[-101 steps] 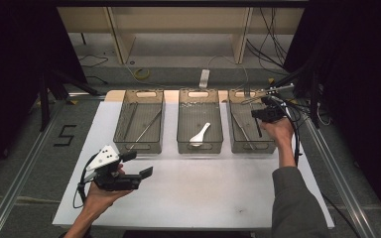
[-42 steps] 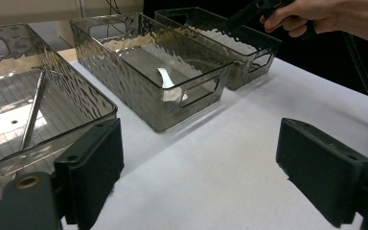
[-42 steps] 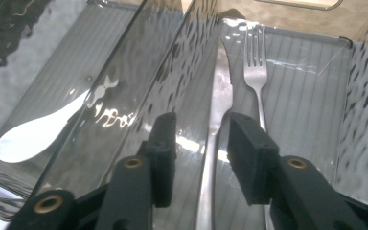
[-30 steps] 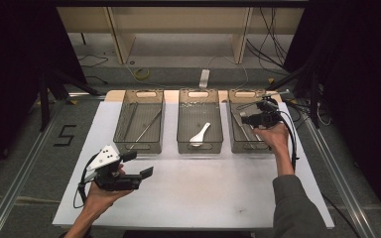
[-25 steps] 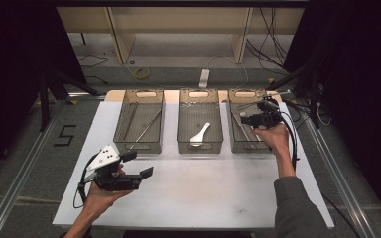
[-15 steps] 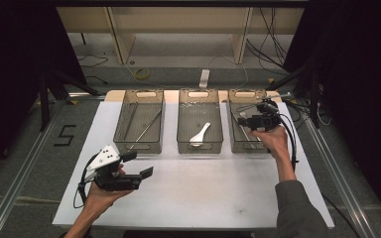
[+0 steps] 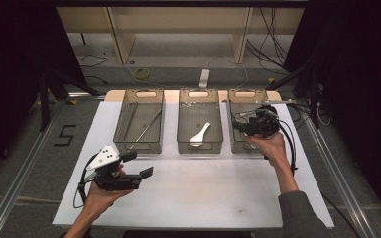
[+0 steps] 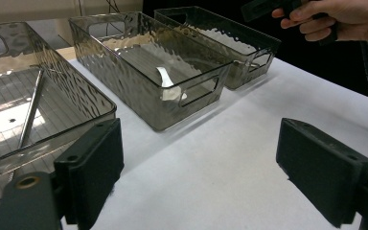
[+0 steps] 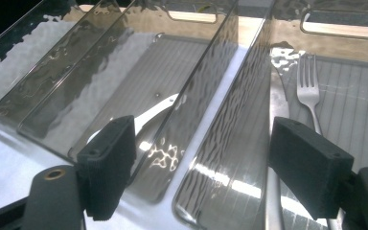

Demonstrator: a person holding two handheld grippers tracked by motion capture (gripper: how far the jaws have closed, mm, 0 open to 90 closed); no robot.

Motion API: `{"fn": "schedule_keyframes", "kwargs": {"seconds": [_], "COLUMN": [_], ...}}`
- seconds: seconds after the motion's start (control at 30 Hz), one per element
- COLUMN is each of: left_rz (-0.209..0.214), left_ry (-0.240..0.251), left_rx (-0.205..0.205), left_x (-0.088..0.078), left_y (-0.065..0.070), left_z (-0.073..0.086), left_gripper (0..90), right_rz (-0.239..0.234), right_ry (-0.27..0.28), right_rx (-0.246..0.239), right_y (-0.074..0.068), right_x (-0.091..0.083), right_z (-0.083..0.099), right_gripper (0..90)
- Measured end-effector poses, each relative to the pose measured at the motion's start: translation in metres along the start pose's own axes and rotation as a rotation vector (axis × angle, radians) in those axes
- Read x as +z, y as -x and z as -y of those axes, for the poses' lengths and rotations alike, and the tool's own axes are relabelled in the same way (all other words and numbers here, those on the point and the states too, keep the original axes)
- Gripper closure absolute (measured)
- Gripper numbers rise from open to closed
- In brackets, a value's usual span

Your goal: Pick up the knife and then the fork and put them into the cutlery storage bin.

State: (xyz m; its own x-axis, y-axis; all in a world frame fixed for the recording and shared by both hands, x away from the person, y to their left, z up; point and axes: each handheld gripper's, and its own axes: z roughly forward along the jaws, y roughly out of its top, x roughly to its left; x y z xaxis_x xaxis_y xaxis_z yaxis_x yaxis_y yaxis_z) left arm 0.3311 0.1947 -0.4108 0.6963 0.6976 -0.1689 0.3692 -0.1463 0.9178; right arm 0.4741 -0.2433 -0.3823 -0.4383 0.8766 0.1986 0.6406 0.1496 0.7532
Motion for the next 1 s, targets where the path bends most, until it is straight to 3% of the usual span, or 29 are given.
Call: {"fn": "schedule_keyframes", "kwargs": {"seconds": [0.33,1.0], "left_rz": [0.002,0.005], "left_ry": [0.000,-0.001], "left_rx": [-0.002,0.000], "left_x": [0.000,0.001], "left_y": [0.000,0.000], "left_z": [0.000,0.000], "left_gripper": [15.7,15.7], "right_rz": [-0.030,-0.090], "right_ry": [0.072,0.147], "right_rx": [-0.016,-0.075], "right_y": [-0.011,-0.039], "right_x": [-0.013,-0.032], "right_z": [0.012,0.036], "right_gripper": [25.0,24.3]}}
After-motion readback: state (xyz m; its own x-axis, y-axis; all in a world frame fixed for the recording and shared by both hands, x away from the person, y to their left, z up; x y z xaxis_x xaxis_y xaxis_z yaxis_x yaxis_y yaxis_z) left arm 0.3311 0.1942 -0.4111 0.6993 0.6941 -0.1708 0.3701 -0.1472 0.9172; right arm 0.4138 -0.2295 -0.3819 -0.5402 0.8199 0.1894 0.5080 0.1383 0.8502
